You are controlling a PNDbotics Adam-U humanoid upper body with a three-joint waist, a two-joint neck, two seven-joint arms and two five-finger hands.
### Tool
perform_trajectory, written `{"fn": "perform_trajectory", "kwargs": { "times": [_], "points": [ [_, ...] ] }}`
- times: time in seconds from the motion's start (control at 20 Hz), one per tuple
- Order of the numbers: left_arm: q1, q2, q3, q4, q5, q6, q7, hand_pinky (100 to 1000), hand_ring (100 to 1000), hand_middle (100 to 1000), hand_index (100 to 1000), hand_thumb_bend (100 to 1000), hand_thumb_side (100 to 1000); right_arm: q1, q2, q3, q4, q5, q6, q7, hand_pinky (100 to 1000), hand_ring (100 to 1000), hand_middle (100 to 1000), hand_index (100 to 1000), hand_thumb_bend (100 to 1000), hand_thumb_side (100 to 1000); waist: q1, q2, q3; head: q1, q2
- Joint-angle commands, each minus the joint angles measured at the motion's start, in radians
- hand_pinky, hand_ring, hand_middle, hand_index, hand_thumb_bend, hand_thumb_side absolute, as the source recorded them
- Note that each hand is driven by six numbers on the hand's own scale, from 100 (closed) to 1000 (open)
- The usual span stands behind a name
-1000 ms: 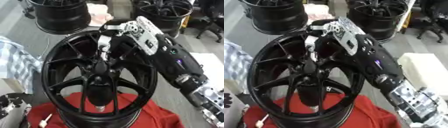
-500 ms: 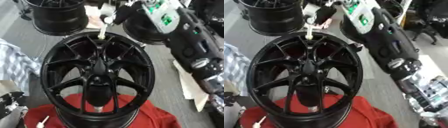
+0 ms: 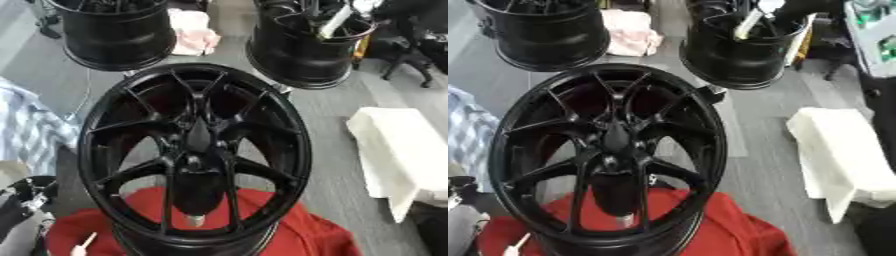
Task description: Pull the pin out of the wheel hub.
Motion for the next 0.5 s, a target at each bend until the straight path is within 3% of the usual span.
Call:
{"fn": "perform_trajectory", "kwargs": {
  "times": [0.05,0.25,0.4,0.5],
  "points": [
    [-0.022,0.026,0.014,-0.008,0.014,-0.006,0.013,688,673,639,763,501,521,0.043,-0.101,-0.100,0.067,-0.021,0.053,-0.059,736,685,686,861,190,373,0.010,-0.002,-0.001,0.003,-0.031],
    [-0.030,0.026,0.013,-0.006,0.016,-0.011,0.016,688,673,639,763,502,521,0.152,-0.034,-0.209,0.162,-0.086,0.120,-0.125,808,779,802,902,252,506,0.012,0.007,0.005,-0.002,-0.039],
    [-0.036,0.022,0.005,-0.008,0.013,-0.010,0.008,688,672,639,763,501,521,0.234,0.043,-0.290,0.113,-0.111,0.145,-0.176,803,773,801,898,234,538,0.011,0.005,0.026,-0.020,-0.035],
    [-0.038,0.018,-0.003,-0.010,0.009,-0.009,0.000,688,672,639,763,502,521,0.288,0.097,-0.345,0.061,-0.123,0.122,-0.209,779,741,769,884,147,574,0.011,0.001,0.041,-0.035,-0.029]
  ]
}}
